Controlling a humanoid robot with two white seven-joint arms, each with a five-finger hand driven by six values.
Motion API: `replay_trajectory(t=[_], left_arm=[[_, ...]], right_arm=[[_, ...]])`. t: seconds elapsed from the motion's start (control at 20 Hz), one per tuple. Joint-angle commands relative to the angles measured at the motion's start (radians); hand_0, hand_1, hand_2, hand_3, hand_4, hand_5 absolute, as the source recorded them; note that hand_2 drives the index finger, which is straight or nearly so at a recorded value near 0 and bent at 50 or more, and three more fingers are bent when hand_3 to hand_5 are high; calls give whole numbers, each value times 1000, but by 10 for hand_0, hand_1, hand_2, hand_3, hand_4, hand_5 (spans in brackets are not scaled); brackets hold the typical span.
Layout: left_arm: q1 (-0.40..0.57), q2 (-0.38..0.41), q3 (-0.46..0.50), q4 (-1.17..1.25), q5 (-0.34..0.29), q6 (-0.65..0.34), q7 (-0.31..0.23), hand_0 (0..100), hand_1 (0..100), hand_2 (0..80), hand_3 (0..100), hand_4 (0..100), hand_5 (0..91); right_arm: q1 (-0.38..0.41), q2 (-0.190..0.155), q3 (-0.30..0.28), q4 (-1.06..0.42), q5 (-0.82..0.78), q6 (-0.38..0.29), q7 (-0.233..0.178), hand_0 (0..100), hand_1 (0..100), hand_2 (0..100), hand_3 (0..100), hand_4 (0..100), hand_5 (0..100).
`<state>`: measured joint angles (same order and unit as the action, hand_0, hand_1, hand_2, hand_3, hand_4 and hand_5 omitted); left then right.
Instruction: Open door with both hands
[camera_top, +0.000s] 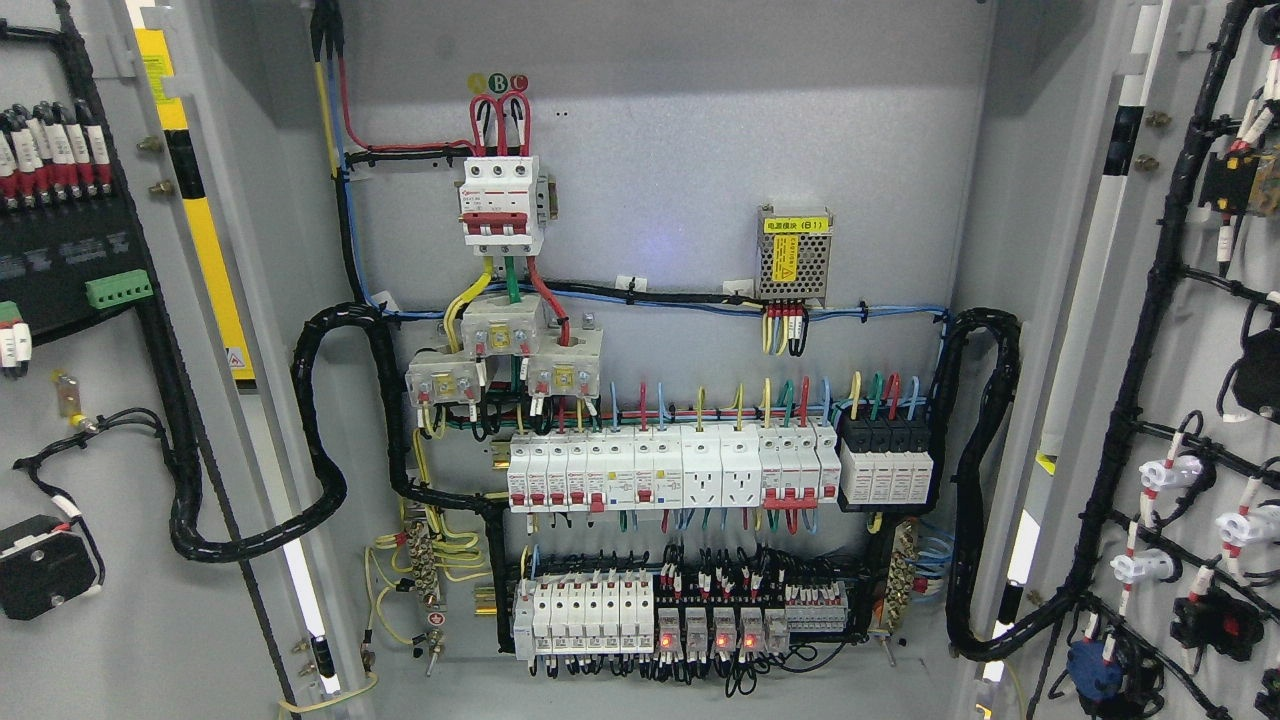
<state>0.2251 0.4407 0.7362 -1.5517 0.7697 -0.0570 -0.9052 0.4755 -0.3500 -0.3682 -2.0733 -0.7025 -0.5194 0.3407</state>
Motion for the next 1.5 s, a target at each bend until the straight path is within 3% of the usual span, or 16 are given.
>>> replay_trajectory(t=[0.0, 0.55, 0.95, 1.3, 1.45], left_arm=[[-12, 30, 8, 42, 2, 0, 0, 0, 92, 186, 372, 241, 0], [20, 26, -3, -30, 3, -1, -4, 0, 88, 186, 370, 243, 0], [77, -25, -27, -172, 10, -1, -6, 0, 83, 183, 370, 244, 0], [105, -71, -27, -246, 8, -3, -6, 0, 81, 186, 371, 245, 0], [134, -112, -34, -289, 5, -4, -6, 0, 81, 184, 370, 244, 0]], right_arm=[[3, 8, -26, -1, 0, 1, 0, 215, 108, 0, 0, 0, 0], [3, 20, -26, 1, 1, 4, 0, 215, 106, 0, 0, 0, 0], [12, 16, 3, -1, 3, -2, 3, 214, 107, 0, 0, 0, 0], [23, 5, 110, -4, 12, -21, 6, 214, 107, 0, 0, 0, 0], [18, -1, 190, -1, 18, -17, 7, 214, 107, 0, 0, 0, 0]])
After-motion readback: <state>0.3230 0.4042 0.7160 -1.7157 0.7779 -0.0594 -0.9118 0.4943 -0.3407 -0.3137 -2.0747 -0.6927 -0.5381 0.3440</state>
